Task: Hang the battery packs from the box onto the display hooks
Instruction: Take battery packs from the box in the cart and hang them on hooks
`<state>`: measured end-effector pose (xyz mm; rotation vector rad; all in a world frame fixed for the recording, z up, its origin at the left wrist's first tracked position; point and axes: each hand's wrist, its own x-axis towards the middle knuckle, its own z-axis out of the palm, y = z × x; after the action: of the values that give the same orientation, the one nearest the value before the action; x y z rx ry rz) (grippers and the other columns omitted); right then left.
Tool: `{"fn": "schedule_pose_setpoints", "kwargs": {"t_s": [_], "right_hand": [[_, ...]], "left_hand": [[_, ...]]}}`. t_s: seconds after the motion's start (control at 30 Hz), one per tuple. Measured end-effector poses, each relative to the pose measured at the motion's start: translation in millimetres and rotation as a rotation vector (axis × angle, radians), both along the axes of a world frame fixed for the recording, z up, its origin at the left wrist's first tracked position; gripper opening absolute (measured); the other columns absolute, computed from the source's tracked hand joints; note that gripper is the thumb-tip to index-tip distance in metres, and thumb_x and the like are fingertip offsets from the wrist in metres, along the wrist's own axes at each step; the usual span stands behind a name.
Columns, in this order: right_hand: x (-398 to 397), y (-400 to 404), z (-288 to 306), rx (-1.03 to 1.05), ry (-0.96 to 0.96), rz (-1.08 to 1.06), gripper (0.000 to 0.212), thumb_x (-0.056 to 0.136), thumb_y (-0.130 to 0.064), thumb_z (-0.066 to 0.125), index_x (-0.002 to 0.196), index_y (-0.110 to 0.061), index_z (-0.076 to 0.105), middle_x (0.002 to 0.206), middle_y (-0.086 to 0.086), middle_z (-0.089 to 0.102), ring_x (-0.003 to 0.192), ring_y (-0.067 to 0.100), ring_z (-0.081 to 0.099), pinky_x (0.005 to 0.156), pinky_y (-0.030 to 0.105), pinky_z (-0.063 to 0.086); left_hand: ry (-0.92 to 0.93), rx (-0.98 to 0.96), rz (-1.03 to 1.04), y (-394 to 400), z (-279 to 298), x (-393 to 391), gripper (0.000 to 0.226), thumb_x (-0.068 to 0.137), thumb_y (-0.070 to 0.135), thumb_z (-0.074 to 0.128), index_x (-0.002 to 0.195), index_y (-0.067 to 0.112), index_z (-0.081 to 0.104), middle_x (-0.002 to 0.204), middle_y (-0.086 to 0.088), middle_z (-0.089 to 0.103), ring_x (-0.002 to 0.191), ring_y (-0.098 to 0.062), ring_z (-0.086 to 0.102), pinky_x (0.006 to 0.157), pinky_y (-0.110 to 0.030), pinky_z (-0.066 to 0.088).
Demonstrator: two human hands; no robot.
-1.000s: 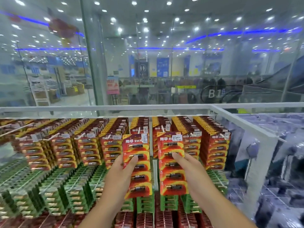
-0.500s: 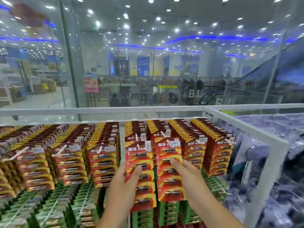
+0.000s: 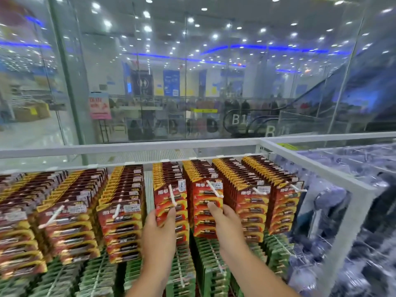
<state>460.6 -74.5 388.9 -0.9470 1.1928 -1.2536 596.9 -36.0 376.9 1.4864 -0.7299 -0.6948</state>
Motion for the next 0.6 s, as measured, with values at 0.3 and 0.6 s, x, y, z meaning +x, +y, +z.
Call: {"fn": "schedule_pose_setpoints", "kwargs": {"t_s": [0.3,0.6], "right_hand": [[9.3,-19.3,-11.9,0.053,0.02,-0.073,0.038,0.094,-0.05,0.073,0.119,-0.025,0.061,0.114,-0.009,0.064,0.105,0.014,0.057,0.096,0.038,0.041],[17.3,-3.9,-24.5,-0.036,0.123,-0.106,0.055,0.097,-0.048,0.068,0.144,-0.025,0.05,0.124,-0.014,0.057,0.115,0.013,0.053,0.098,0.033,0.041]], "left_hand": [[-0.083,-0.096,0.056,-4.3,-7.3,-2.9,0.036,0.1,0.039,0.064,0.131,0.023,0.056,0.116,0.005,0.069,0.107,-0.021,0.066,0.088,-0.039,0.055],[-0.151,-0.015,0.016,26.0,-27.1,-12.4,0.062,0.1,0.026,0.065,0.155,0.025,0.035,0.149,0.001,0.038,0.13,-0.014,0.042,0.108,-0.035,0.037]]}}
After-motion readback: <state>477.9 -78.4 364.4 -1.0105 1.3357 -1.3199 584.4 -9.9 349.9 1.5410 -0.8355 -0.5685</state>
